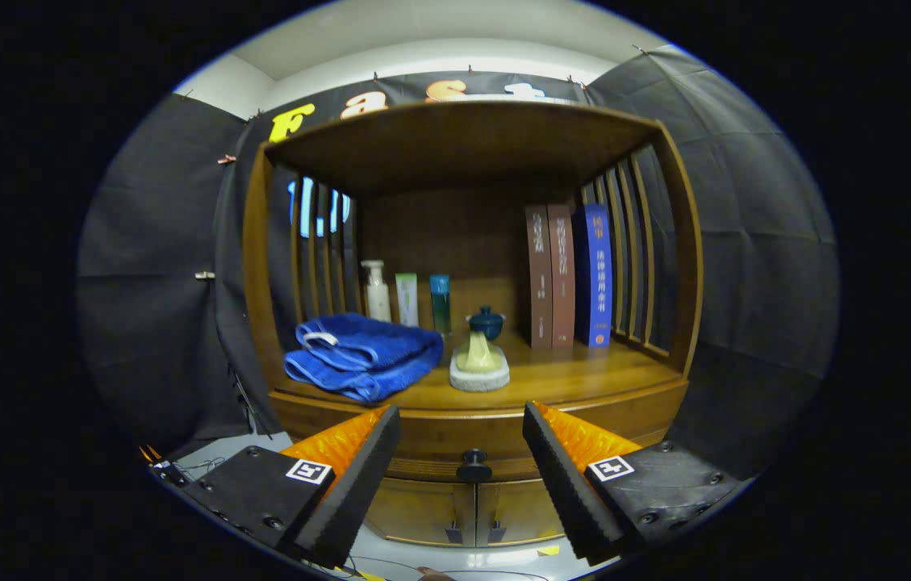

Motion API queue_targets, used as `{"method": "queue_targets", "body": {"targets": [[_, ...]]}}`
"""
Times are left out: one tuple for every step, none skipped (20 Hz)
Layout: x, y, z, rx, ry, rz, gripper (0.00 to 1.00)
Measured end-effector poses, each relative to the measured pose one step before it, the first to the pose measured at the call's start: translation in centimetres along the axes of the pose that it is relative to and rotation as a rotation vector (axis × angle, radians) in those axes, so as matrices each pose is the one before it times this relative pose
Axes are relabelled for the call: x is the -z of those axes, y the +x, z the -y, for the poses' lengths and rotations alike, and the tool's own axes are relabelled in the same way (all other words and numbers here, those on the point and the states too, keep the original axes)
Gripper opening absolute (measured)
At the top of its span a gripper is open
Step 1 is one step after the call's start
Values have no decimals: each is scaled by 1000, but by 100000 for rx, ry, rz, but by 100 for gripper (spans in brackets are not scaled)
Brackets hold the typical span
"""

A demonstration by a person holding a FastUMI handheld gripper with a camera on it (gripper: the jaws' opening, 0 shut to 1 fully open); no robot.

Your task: Pull open the drawer, take out the items inside it, and place them on the countertop above the cabinet.

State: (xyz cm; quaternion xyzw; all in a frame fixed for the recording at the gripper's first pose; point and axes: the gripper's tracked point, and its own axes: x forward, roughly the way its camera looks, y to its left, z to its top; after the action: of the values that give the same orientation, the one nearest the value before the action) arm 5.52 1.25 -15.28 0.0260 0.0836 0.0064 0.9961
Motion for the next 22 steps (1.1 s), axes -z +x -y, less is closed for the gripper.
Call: {"method": "queue_targets", "body": {"targets": [[-2086,-1041,-394,-1202,-370,2844,99],[-2051,-1149,-140,-473,-859,2583,99],[-1910,-822,-121,-74,-1265,1494,99],[-1833,-926,-235,-461,-1095,1174,99],[-1484,-857,-346,-1223,-933,734,99],[-1507,-746,-424,-1288,-350,1021,99],[-1215,-778,-128,-294,-190,552,99],[-792,-723,-63,71,-164,-777,99],[-626,-667,-178,-485,-312,-1028,99],[-674,-541,-315,-443,-557,-1171,99],[-429,-363,-248,-917,-468,-984,99],[-465,-405,-329,-606,-457,-165,99],[-669,-374,33,636,-199,407,99],[-451,-342,27,460,-33,494,99],[-431,-341,-274,-487,223,898,99],[-512,-235,-268,-461,207,982,99],[-327,-186,-13,207,-83,700,98],[-195,-203,45,161,-373,285,98],[-247,-176,-217,-531,-404,605,98],[-225,-141,-161,-292,-258,530,98],[-192,-42,-11,-126,-342,708,98],[-275,-191,55,56,94,931,98]]}}
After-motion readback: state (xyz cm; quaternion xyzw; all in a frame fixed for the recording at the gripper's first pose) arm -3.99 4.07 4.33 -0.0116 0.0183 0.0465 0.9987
